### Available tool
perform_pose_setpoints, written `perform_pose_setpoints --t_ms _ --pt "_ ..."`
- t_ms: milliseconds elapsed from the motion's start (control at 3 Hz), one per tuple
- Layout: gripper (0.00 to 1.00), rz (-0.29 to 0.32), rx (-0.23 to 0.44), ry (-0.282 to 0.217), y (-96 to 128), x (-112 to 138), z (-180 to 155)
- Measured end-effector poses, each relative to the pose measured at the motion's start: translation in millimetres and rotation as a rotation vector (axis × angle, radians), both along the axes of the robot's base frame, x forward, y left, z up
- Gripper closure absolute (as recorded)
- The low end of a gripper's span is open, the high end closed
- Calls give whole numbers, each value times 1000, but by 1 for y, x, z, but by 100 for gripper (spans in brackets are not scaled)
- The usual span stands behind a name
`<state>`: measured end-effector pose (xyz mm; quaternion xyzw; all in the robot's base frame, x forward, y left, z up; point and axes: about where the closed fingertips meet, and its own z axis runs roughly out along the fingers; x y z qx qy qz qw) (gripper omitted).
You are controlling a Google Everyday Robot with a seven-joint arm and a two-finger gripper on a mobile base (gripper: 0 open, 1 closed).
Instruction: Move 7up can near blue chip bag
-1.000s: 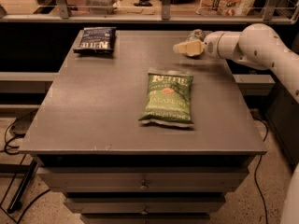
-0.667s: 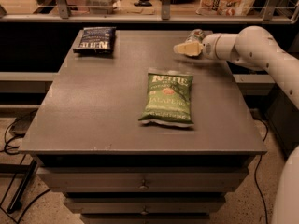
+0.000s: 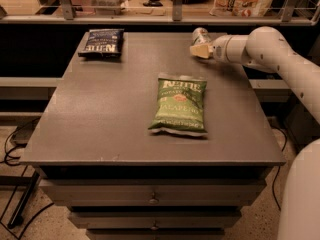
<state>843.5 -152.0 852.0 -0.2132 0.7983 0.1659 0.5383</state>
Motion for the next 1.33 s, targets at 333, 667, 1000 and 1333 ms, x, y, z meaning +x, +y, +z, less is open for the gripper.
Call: perform_pose_setpoints --t_ms 333,667,1000,1333 --pt "82 18 -28 -14 8 1 7" --pt "100 147 -122 -81 51 -4 50" --pt "100 255 -194 -87 76 -18 71" --pt "100 282 -203 -71 81 -23 68"
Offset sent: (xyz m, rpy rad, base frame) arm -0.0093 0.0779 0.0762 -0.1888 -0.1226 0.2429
